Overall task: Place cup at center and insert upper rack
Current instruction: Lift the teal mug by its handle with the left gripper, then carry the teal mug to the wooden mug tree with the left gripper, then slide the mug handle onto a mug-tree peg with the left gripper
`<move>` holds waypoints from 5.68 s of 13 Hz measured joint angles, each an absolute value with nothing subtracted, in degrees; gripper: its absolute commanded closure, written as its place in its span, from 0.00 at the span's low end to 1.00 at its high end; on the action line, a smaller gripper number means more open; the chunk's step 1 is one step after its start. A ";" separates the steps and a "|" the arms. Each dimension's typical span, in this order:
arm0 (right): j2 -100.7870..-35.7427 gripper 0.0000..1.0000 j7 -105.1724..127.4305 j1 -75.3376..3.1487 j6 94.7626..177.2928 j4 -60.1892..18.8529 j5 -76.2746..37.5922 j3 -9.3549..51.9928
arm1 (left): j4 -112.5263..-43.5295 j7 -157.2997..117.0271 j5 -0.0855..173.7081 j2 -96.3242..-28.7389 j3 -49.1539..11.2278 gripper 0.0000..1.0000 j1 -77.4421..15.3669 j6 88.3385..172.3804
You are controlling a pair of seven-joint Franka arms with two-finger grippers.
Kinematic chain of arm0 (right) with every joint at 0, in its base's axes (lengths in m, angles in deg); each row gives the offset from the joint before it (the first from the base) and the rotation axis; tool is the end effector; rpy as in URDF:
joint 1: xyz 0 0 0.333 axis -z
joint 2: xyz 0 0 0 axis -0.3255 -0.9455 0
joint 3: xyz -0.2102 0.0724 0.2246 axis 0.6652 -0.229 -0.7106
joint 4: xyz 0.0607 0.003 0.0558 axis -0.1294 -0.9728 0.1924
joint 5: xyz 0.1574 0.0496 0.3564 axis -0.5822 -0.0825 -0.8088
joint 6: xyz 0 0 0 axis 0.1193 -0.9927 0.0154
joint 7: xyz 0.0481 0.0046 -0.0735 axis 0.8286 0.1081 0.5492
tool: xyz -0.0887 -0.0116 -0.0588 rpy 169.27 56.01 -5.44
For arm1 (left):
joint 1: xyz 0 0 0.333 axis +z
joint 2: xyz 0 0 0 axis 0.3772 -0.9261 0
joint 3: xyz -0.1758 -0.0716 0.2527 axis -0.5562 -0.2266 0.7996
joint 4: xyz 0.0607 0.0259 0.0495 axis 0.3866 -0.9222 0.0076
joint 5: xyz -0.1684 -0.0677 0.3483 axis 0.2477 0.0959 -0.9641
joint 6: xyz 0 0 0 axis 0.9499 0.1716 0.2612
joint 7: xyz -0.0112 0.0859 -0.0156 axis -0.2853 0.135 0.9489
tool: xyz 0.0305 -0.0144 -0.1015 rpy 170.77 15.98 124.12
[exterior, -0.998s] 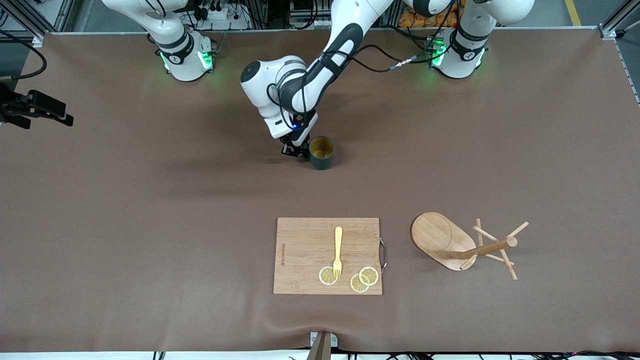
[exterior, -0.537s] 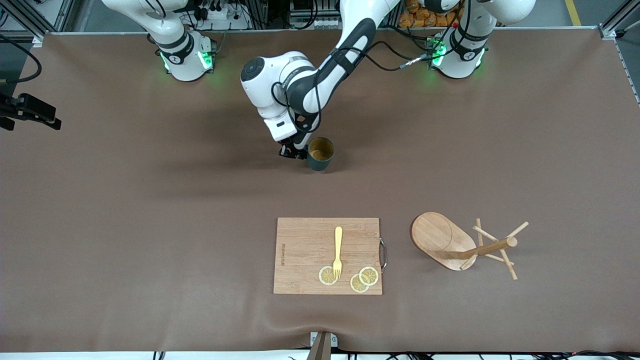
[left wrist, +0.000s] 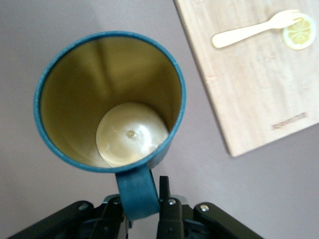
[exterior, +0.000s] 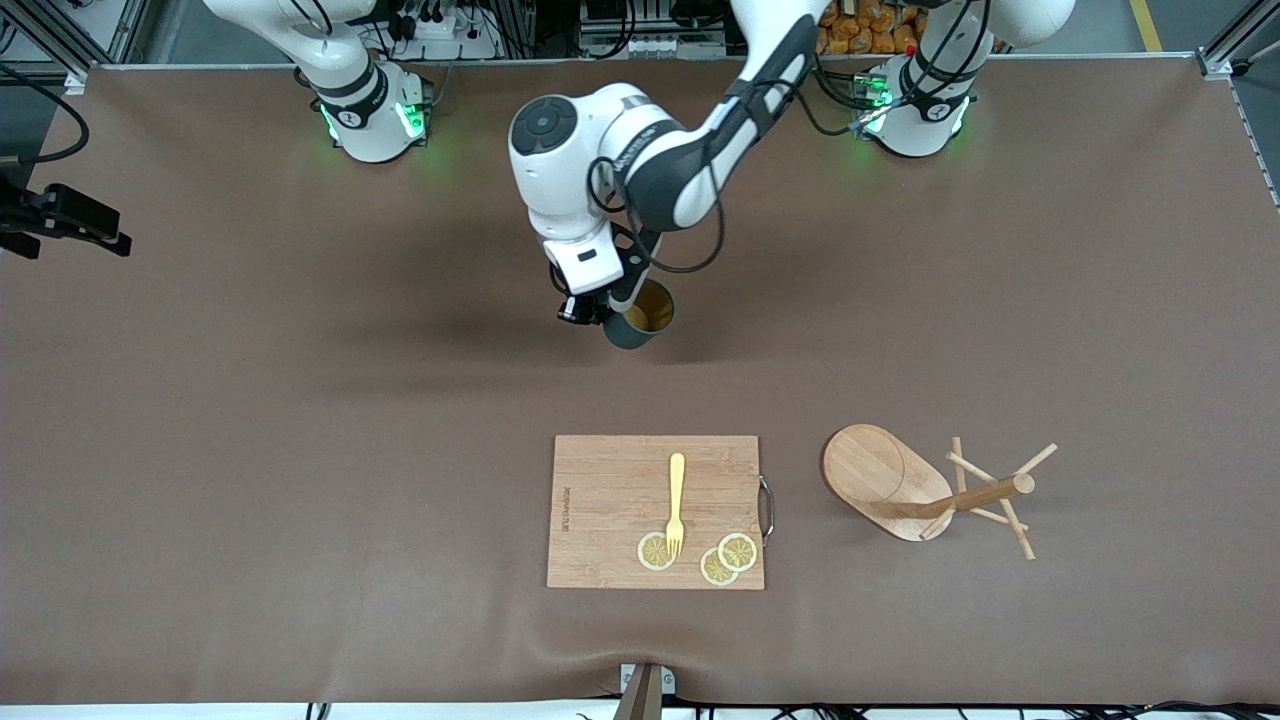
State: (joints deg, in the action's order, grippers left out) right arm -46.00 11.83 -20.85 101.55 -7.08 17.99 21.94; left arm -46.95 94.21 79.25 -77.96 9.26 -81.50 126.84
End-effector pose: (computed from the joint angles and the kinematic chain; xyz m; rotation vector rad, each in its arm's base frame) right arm 0.5434 -0.0401 0.6380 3.1368 0.0401 -0.1533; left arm 0.4619 -0.5959 0.3712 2.5245 1.7448 0.1469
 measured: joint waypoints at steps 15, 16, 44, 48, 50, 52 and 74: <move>-46.00 0.00 11.80 -20.88 101.51 -5.44 16.59 21.73 | -47.65 70.06 102.73 -65.76 9.48 1.00 -64.56 127.89; -45.99 0.00 11.80 -20.88 101.49 -5.42 16.56 21.73 | -47.72 68.58 105.07 -65.40 9.49 1.00 -63.36 127.85; -46.53 0.00 11.74 -23.88 101.16 -5.52 16.05 21.41 | -51.15 27.49 145.26 -69.56 9.42 1.00 -29.27 100.86; -46.54 0.00 11.71 -25.09 101.16 -5.52 16.05 21.39 | -51.17 23.87 147.50 -71.65 9.41 1.00 -27.13 98.54; -46.53 0.00 11.71 -25.09 101.14 -5.52 16.05 21.44 | -51.17 22.87 148.20 -72.11 9.41 1.00 -27.06 97.75; -46.53 0.00 11.71 -25.11 101.11 -5.52 16.05 21.43 | -51.17 21.99 149.02 -72.44 9.41 1.00 -26.76 96.94; -46.54 0.00 11.71 -25.12 101.08 -5.52 16.05 21.49 | -51.21 16.88 157.39 -77.63 9.31 1.00 -22.03 94.27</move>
